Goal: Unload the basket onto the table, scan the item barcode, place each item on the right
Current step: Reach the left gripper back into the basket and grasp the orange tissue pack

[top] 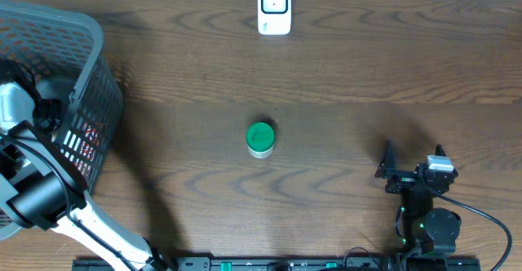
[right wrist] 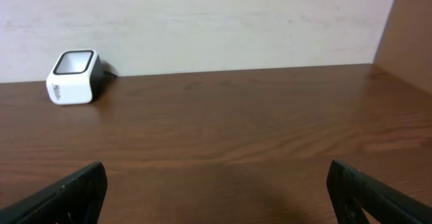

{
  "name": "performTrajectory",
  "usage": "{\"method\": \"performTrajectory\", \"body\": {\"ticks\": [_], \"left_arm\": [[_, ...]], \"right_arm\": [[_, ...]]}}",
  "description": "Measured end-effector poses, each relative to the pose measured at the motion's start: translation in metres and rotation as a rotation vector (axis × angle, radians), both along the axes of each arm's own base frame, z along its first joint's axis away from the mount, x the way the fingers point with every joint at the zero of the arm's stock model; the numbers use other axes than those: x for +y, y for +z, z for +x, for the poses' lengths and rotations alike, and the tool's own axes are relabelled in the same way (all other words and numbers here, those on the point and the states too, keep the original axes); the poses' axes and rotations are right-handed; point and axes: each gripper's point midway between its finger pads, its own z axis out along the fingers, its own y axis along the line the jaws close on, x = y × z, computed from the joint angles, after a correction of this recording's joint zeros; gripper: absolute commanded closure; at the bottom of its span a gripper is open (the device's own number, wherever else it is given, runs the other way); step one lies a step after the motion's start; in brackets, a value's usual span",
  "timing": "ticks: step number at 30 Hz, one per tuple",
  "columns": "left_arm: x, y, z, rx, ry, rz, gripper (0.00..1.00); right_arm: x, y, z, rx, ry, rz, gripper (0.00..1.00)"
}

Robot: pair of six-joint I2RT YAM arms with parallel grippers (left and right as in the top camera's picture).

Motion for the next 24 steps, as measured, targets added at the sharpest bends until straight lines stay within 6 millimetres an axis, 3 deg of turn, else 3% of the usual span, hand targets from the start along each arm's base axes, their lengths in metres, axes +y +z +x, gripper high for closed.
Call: {"method": "performTrajectory", "body": {"ticks": [3, 5, 19, 21, 24], "left_arm": [[0.000, 0.000, 0.000, -0.001, 0.003, 0.000, 0.32], [0.000, 0.000, -0.001, 0.002, 0.002, -0.001, 0.35], [-0.014, 0.005, -0.020, 0.093, -0.034, -0.067, 0.34], [-0.016, 0.016, -0.022, 0.092, -0.050, -0.062, 0.34], [-0.016, 0.056, -0.021, 0.027, -0.061, -0.012, 0.34]], "right_arm": [[0.000, 0.000, 0.000, 0.000, 0.000, 0.000, 0.01], [0.000, 0.000, 0.000, 0.000, 0.000, 0.000, 0.01], [0.000, 0.000, 0.000, 0.000, 0.000, 0.000, 0.01], [0.000, 0.000, 0.000, 0.000, 0.000, 0.000, 0.01], [0.000, 0.000, 0.000, 0.000, 0.000, 0.000, 0.01]]}}
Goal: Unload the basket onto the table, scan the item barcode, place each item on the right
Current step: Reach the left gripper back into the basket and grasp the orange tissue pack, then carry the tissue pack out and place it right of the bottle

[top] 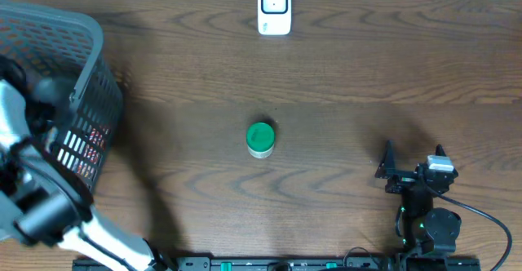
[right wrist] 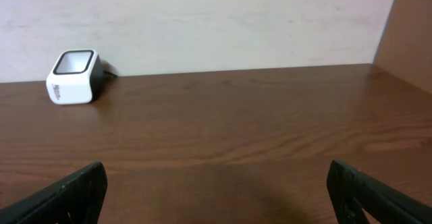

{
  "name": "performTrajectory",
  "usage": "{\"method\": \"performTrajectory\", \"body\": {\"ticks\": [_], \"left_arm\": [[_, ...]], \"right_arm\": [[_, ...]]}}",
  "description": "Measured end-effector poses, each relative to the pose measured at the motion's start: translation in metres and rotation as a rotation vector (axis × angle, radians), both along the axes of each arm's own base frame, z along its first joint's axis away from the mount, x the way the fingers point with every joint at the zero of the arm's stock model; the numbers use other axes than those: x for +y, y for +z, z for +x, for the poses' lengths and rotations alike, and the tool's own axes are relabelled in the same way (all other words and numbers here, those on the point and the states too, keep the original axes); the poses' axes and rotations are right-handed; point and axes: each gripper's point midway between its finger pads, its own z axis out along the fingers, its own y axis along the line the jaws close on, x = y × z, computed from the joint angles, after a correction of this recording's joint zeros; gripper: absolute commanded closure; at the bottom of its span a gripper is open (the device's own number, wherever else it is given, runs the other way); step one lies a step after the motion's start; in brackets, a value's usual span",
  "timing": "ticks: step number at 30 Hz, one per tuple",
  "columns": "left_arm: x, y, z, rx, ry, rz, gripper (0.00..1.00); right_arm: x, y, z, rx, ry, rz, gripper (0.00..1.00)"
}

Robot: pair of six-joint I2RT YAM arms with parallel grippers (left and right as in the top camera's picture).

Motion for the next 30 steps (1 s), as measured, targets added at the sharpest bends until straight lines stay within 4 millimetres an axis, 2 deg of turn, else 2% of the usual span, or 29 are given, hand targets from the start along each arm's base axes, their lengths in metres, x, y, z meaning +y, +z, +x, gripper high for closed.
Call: {"method": "performTrajectory", "body": {"ticks": [2, 3, 5, 7, 9, 11, 13, 18, 22, 24, 25, 28, 30], "left_arm": [[-0.002, 0.039, 0.000, -0.078, -0.017, 0.048, 0.34], [-0.007, 0.081, -0.001, -0.168, -0.030, 0.096, 0.34], [-0.019, 0.125, -0.003, -0.278, -0.059, 0.128, 0.34], [-0.035, 0.160, -0.008, -0.377, -0.098, 0.143, 0.34], [-0.062, 0.198, -0.013, -0.501, -0.167, 0.141, 0.34], [-0.088, 0.220, -0.015, -0.584, -0.240, 0.122, 0.34], [-0.127, 0.239, -0.017, -0.663, -0.351, 0.075, 0.34], [-0.230, 0.264, -0.013, -0.766, -0.699, -0.049, 0.34], [-0.300, 0.265, -0.011, -0.764, -0.999, -0.118, 0.34], [-0.327, 0.261, -0.011, -0.739, -1.128, -0.133, 0.34], [-0.351, 0.252, -0.012, -0.706, -1.230, -0.158, 0.34], [-0.382, 0.233, -0.009, -0.627, -1.348, -0.183, 0.34], [-0.417, 0.211, -0.003, -0.549, -1.454, -0.218, 0.34]], "right_arm": [[0.000, 0.000, 0.000, 0.000, 0.000, 0.000, 0.01], [0.000, 0.000, 0.000, 0.000, 0.000, 0.000, 0.01], [0.000, 0.000, 0.000, 0.000, 0.000, 0.000, 0.01], [0.000, 0.000, 0.000, 0.000, 0.000, 0.000, 0.01], [0.000, 0.000, 0.000, 0.000, 0.000, 0.000, 0.01], [0.000, 0.000, 0.000, 0.000, 0.000, 0.000, 0.01], [0.000, 0.000, 0.000, 0.000, 0.000, 0.000, 0.01], [0.000, 0.000, 0.000, 0.000, 0.000, 0.000, 0.01], [0.000, 0.000, 0.000, 0.000, 0.000, 0.000, 0.01], [0.000, 0.000, 0.000, 0.000, 0.000, 0.000, 0.01], [0.000, 0.000, 0.000, 0.000, 0.000, 0.000, 0.01], [0.000, 0.000, 0.000, 0.000, 0.000, 0.000, 0.01], [0.000, 0.000, 0.000, 0.000, 0.000, 0.000, 0.01]]}}
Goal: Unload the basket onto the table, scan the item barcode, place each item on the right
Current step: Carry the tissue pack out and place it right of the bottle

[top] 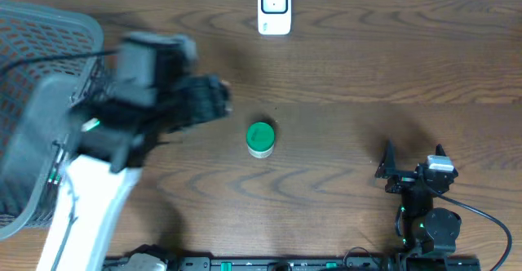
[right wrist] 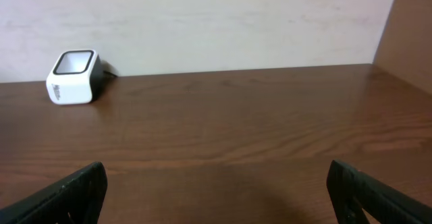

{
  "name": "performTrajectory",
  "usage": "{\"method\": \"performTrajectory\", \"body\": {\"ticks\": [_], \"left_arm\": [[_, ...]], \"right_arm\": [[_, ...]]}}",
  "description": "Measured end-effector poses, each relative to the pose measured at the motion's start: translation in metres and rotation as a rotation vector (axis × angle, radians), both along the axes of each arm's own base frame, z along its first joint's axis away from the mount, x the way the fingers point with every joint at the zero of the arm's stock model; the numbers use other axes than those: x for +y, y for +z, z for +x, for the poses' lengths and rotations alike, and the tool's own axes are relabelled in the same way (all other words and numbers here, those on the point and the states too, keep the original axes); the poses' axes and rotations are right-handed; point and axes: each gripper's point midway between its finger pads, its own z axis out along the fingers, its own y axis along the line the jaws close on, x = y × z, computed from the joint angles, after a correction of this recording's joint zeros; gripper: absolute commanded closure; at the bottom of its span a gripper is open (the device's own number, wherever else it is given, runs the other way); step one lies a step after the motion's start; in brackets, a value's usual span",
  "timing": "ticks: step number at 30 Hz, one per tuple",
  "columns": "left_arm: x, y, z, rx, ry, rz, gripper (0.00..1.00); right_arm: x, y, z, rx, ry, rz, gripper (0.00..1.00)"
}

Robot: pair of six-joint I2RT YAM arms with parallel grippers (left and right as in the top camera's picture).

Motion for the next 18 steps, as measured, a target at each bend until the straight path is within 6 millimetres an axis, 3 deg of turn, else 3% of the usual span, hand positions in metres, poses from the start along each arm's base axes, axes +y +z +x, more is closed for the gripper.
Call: {"method": "performTrajectory", "body": {"ticks": [7, 8, 13, 18], "left_arm": [[-0.075, -0.080, 0.029, 0.117, -0.179, 0.141, 0.34], [-0.088, -0.097, 0.029, 0.134, -0.231, 0.175, 0.34], [-0.135, -0.141, 0.022, 0.142, -0.439, 0.259, 0.34], [-0.178, -0.167, 0.013, 0.093, -0.603, 0.294, 0.34]], "right_arm": [[0.000, 0.000, 0.000, 0.000, 0.000, 0.000, 0.01], [0.000, 0.000, 0.000, 0.000, 0.000, 0.000, 0.01], [0.000, 0.000, 0.000, 0.000, 0.000, 0.000, 0.01], [0.000, 0.000, 0.000, 0.000, 0.000, 0.000, 0.01]]}}
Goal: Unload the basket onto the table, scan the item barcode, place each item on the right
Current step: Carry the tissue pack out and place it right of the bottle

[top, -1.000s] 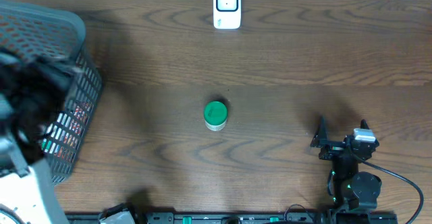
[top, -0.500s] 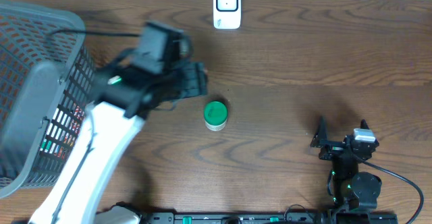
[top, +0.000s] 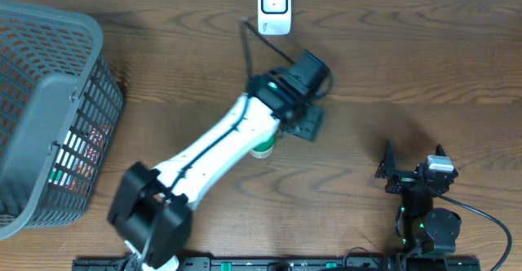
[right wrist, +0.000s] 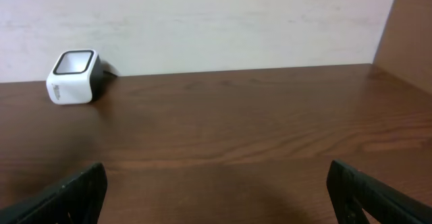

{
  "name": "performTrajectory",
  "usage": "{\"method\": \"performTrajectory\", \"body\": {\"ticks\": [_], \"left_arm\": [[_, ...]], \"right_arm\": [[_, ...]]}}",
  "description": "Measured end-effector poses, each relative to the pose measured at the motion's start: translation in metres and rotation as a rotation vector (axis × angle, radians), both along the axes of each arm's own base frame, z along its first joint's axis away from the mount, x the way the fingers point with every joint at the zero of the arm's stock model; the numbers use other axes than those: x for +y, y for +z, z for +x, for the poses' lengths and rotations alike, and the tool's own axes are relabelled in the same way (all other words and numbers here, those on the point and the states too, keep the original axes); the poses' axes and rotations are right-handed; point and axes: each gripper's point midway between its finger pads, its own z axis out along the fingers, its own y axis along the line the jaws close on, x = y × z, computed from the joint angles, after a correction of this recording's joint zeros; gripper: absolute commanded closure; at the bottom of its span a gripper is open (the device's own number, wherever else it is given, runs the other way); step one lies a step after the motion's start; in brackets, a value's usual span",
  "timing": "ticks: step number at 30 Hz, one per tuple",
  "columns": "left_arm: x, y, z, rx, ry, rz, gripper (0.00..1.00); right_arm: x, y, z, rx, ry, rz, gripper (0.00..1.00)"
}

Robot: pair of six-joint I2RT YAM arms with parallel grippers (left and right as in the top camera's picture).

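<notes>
The green-lidded can (top: 263, 150) stands mid-table, mostly hidden under my left arm, which reaches across it from the front left. My left gripper (top: 307, 122) is just right of the can, between it and the white barcode scanner (top: 274, 8) at the table's far edge. The overhead view does not show how its jaws stand. My right gripper (top: 412, 162) rests open at the front right, with nothing between its fingers. Its wrist view shows the right gripper (right wrist: 216, 187) over bare wood and the scanner (right wrist: 71, 75) far left.
A grey mesh basket (top: 81, 83) holding several packaged items fills the left end of the table. A pale wall runs behind the scanner. Brown wood table (top: 408, 75) spreads between the can and my right arm.
My left arm has moved from the left of the can to lie over it, its gripper now just right of the can. The can, scanner and right gripper are unmoved.
My left arm was at the basket on the far left, the can standing alone mid-table. It was still at the basket a moment later. Then it was blurred between basket and can, and now it stretches across the can. My right gripper stayed open throughout.
</notes>
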Motion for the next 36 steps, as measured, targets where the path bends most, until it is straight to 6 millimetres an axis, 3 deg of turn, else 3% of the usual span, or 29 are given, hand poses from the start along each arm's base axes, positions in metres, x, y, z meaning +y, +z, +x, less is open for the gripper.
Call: {"method": "performTrajectory", "body": {"ticks": [6, 10, 15, 22, 32, 36], "left_arm": [[-0.043, -0.028, -0.021, -0.046, -0.235, 0.027, 0.34], [-0.049, -0.061, -0.033, -0.024, -0.367, 0.096, 0.34], [-0.038, -0.092, -0.041, 0.026, -0.483, 0.181, 0.33], [-0.007, -0.097, -0.053, 0.054, -0.667, 0.323, 0.12], [0.017, -0.095, -0.037, -0.008, -0.687, 0.481, 0.11], [0.016, -0.075, -0.036, -0.049, -0.677, 0.461, 0.11]], "right_arm": [[0.000, 0.000, 0.000, 0.000, 0.000, 0.000, 0.01], [0.000, 0.000, 0.000, 0.000, 0.000, 0.000, 0.01], [0.000, 0.000, 0.000, 0.000, 0.000, 0.000, 0.01], [0.000, 0.000, 0.000, 0.000, 0.000, 0.000, 0.01], [0.000, 0.000, 0.000, 0.000, 0.000, 0.000, 0.01], [0.000, 0.000, 0.000, 0.000, 0.000, 0.000, 0.01]]}}
